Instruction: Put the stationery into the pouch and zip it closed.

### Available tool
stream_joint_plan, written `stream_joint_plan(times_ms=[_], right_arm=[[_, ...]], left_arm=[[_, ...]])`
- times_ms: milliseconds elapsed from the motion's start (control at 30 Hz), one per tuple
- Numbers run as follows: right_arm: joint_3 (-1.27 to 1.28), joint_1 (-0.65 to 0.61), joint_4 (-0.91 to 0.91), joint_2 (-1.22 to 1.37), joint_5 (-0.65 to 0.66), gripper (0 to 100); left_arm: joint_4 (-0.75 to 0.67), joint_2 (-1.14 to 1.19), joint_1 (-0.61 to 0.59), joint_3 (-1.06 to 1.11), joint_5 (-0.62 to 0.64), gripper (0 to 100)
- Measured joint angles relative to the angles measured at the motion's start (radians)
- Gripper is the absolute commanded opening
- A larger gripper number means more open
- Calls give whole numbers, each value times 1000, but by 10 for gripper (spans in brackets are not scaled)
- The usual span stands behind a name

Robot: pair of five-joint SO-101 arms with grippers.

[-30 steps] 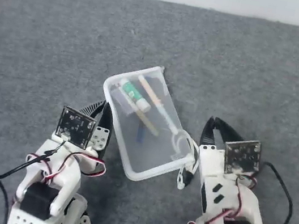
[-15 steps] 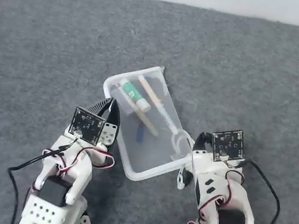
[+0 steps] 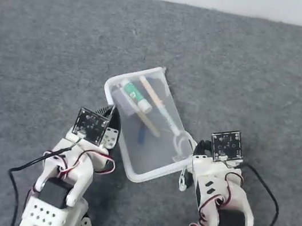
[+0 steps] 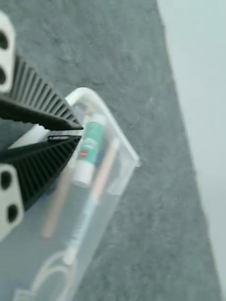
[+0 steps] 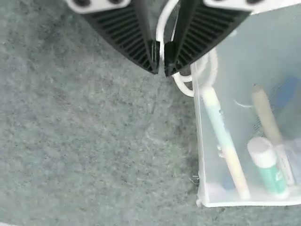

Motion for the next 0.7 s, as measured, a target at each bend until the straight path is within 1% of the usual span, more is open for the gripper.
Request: stream_joint_plan(times_ms=[100,367,567,700], right_arm=[[0,15,54,0,0,7],[0,20,273,0,-2,7],[0,20,361,0,-144,7],[0,20,390,0,-161,7]], left_arm=[[74,0,0,0,0,12],[207,0,0,0,0,12],[358,0,0,0,0,12],[427,0,0,0,0,12]])
